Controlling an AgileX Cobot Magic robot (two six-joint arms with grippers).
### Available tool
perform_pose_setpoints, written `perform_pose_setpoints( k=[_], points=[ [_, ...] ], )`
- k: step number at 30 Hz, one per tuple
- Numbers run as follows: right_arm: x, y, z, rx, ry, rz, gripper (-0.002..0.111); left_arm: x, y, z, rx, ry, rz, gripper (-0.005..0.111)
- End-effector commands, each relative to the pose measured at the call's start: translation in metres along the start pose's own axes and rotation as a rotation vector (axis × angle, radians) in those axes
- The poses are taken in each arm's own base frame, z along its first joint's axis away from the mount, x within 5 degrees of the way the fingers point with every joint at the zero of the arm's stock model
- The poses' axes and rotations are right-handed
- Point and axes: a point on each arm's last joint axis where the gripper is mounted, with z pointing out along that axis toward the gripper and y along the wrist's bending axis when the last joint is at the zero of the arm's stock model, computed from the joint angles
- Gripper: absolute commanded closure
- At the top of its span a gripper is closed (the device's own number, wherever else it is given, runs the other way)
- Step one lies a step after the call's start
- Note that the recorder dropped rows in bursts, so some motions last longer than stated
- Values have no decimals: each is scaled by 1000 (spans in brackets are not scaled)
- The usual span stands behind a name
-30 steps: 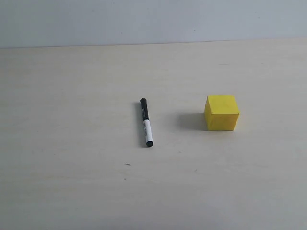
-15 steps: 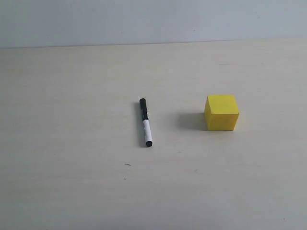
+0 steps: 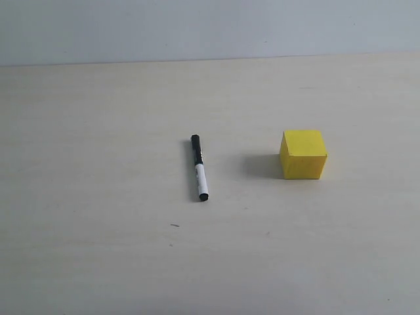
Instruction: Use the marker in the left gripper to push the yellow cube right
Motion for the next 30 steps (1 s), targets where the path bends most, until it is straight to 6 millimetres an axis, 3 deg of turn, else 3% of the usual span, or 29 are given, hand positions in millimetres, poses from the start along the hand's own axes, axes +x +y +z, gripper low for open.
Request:
perform_pose_setpoints(
  k=[1,5,30],
  points=[
    [1,0,0,3,-6,1,108,2,0,0,1,9,11,107],
    [1,0,0,3,-6,1,108,11,4,-1,-42,104,7,107],
    [1,0,0,3,-6,1,108,11,3,-1,-33,106,-25,107]
  ],
)
